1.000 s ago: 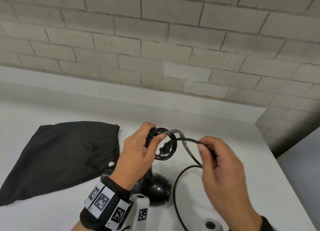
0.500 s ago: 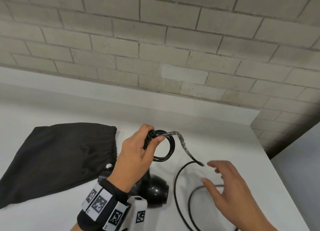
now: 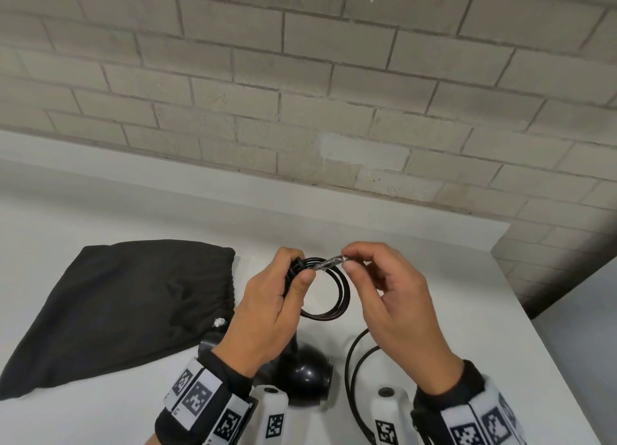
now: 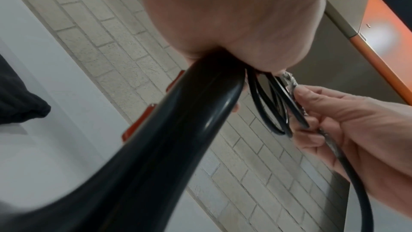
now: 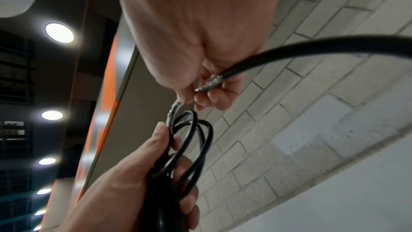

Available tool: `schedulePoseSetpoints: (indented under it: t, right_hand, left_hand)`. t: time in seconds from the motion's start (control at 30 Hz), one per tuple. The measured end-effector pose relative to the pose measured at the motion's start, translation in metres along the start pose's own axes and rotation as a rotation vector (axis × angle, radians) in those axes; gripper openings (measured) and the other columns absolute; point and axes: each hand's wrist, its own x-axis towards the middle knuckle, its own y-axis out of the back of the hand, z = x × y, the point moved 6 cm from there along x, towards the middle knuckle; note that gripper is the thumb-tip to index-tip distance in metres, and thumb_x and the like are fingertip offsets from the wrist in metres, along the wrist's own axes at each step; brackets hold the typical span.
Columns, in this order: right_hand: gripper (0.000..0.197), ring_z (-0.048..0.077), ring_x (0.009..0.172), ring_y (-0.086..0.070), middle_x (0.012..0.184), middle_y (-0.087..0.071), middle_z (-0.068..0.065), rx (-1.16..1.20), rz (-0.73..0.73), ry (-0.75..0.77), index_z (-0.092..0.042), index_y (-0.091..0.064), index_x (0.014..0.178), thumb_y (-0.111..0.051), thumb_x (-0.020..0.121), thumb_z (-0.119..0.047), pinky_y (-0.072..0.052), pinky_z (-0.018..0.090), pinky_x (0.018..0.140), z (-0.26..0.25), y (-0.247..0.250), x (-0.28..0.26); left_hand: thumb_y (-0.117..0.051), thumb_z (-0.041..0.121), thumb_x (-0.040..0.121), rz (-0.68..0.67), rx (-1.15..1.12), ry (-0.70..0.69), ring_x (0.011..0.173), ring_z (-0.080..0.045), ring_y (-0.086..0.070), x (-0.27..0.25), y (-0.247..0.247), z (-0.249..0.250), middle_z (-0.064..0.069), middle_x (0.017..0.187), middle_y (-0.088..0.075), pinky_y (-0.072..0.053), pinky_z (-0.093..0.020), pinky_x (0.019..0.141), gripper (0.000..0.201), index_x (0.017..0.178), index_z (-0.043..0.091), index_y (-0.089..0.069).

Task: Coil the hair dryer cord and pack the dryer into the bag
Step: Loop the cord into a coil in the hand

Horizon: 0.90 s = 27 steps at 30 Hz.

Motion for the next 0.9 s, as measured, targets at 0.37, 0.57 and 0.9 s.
schedulePoseSetpoints:
  t: [0.37, 0.57, 0.9]
  right_hand:
    - [0.008, 0.001, 0.075, -0.055, 0.084, -0.065, -0.005, -0.162, -0.119, 0.135, -0.014, -0.068, 0.098, -0.062, 0.094, -0.012, -0.04, 0.007, 0.069, -0.025, -0.012, 0.035]
    - [0.01, 0.003, 0.056, -0.054, 0.082, -0.071, -0.013, 0.079, -0.274, -0.099, -0.021, -0.074, 0.095, -0.064, 0.092, -0.018, -0.04, 0.011, 0.057, -0.015, -0.022, 0.041]
    - [0.016, 0.015, 0.082, -0.071, 0.085, -0.076, -0.001, 0.401, -0.403, -0.397, -0.011, -0.075, 0.095, -0.06, 0.096, -0.014, -0.056, 0.027, 0.08, 0.01, -0.038, 0.018]
  left_hand:
    - [-0.045, 0.038, 0.1, -0.043, 0.087, -0.095, 0.088, -0.004, -0.048, 0.003, -0.002, 0.001, 0.007, 0.1, -0.046, -0.039, -0.009, 0.077, 0.022, 0.106, 0.017, -0.049]
    - [-0.054, 0.051, 0.094, 0.035, 0.071, -0.134, 0.066, 0.003, -0.039, 0.0, -0.001, 0.008, 0.025, 0.077, -0.038, -0.033, -0.009, 0.059, 0.03, 0.086, 0.025, -0.04]
    - [-0.041, 0.056, 0.099, 0.26, 0.014, -0.224, 0.062, -0.011, -0.048, -0.01, 0.004, 0.012, 0.003, 0.073, -0.051, -0.042, -0.034, 0.05, 0.04, 0.09, 0.019, -0.054]
